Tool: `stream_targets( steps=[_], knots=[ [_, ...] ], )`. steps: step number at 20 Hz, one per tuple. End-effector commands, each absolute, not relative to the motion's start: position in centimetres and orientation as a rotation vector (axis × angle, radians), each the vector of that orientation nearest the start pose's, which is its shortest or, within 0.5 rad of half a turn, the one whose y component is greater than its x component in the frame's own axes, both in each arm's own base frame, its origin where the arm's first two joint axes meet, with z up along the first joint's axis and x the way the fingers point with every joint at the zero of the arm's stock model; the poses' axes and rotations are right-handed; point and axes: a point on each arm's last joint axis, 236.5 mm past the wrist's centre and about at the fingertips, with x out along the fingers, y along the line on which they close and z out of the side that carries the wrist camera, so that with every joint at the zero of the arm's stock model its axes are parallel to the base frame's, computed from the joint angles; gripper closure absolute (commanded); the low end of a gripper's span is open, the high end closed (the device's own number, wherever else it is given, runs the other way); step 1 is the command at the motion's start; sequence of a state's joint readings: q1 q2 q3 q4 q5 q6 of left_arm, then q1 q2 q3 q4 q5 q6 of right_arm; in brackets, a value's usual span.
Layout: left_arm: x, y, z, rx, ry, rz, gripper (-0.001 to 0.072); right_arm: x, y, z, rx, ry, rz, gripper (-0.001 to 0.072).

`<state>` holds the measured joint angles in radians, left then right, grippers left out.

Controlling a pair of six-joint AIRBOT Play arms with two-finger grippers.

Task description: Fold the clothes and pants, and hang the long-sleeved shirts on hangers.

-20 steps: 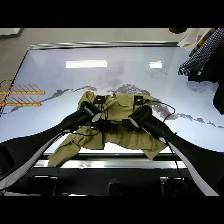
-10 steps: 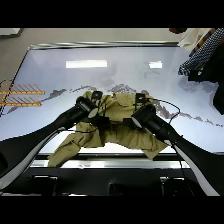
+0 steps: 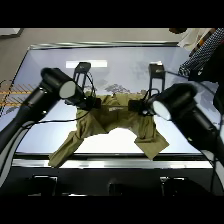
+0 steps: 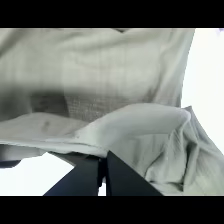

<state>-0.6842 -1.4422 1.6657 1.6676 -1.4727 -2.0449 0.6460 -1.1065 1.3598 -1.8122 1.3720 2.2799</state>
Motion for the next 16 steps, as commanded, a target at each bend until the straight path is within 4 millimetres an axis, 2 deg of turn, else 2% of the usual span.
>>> stream_targets(
  steps=[1,3,4,8,12,16],
  knots=[
    [33.4,-24.0,14.8,0.031,1.188,-0.226,0.0689,31.5,16.5,19.9,0.137,1.001,0.044,0.0684],
    [33.1,-23.7,15.8,0.014,1.168,-0.229,0.0689,31.2,16.3,22.0,0.159,0.977,0.052,0.0684],
    [33.0,-23.7,15.9,0.012,1.166,-0.230,0.0689,31.0,16.1,22.4,0.161,0.980,0.049,0.0684],
    [33.7,-23.9,15.9,-0.036,1.147,-0.202,0.0689,30.2,15.6,21.3,0.135,1.042,0.017,0.0684],
    [34.6,-23.0,16.1,-0.075,1.125,-0.147,0.0689,29.3,15.0,20.7,0.118,1.087,-0.009,0.0684],
    [36.0,-23.3,17.1,-0.105,1.069,-0.160,0.0689,30.0,15.5,20.9,0.127,1.062,0.007,0.0684]
  ],
)
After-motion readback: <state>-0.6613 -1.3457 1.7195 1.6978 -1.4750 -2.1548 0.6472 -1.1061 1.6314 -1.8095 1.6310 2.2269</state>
